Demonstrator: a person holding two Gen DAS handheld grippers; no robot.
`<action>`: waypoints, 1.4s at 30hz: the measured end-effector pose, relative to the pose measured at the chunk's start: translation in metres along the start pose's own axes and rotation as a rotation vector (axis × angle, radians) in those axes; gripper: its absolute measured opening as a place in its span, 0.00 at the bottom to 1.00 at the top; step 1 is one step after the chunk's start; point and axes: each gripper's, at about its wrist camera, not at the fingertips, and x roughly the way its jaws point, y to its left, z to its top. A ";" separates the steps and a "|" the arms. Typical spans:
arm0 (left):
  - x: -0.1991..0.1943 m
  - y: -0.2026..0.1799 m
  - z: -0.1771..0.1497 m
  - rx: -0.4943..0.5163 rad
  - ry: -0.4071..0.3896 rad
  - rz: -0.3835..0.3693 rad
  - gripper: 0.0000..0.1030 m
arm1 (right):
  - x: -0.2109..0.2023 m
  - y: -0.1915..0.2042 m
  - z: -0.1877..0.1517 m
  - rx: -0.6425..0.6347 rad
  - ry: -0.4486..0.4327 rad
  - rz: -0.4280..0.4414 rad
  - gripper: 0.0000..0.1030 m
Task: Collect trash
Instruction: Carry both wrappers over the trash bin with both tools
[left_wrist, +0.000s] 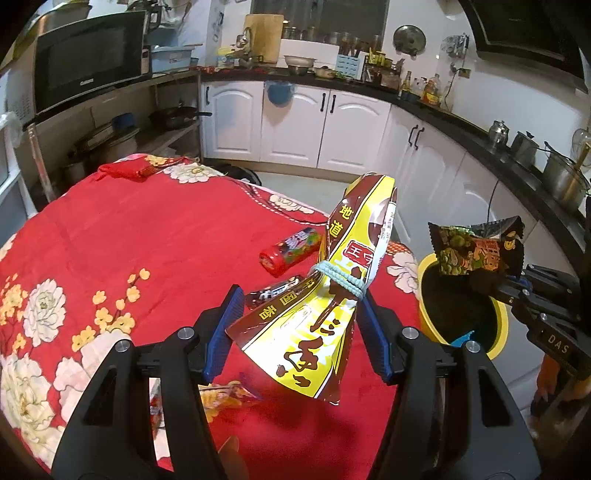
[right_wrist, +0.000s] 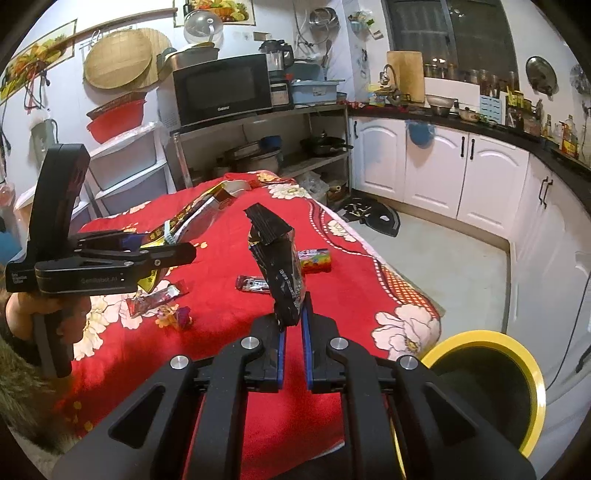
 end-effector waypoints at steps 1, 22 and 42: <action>0.000 -0.003 0.000 0.001 0.000 -0.002 0.51 | -0.001 -0.001 -0.001 0.003 -0.001 -0.003 0.07; 0.008 -0.074 0.009 0.053 -0.035 -0.115 0.51 | -0.055 -0.053 -0.021 0.107 -0.051 -0.143 0.07; 0.033 -0.146 0.015 0.140 -0.016 -0.204 0.51 | -0.100 -0.109 -0.045 0.200 -0.102 -0.299 0.07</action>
